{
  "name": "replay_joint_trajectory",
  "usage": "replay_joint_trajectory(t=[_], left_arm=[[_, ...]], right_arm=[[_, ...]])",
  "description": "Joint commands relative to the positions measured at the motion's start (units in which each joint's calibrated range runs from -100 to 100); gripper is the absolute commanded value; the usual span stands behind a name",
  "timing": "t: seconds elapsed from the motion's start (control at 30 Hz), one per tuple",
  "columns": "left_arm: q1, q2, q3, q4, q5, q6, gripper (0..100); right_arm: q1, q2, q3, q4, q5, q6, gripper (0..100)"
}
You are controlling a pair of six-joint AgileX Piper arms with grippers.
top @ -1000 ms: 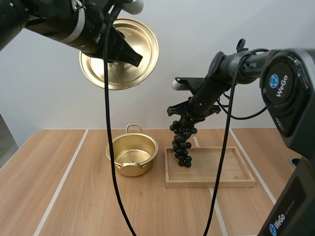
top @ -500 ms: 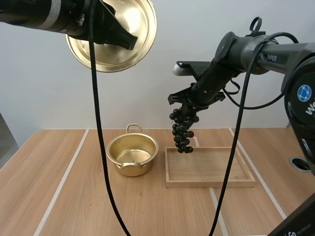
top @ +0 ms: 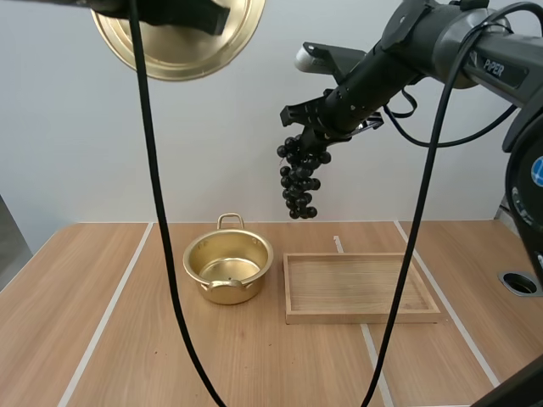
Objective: Open the pot, put the grape inside, and close it
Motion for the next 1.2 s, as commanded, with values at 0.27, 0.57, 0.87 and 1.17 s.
replay_joint_trajectory(t=[0.27,0.57,0.87,1.17], left_arm=[[-0.32,-0.46,-10.19,-0.84,2.21,-2.88,0],[-0.32,-0.46,-10.87,-0.84,4.61,-2.88,0],[0.66,-0.46,-10.87,-0.72,4.64,-2.88,0],[1.02,-0.46,-10.87,0.36,4.64,-2.88,0]], right_arm=[[5.14,0.12,-0.74,5.89,-0.53,-2.95,0],[9.27,4.25,-0.74,5.89,-1.28,-2.95,0],[9.42,9.76,-0.74,5.89,-4.91,-4.62,0],[9.42,13.85,-0.74,5.89,-4.99,-5.31,0]])
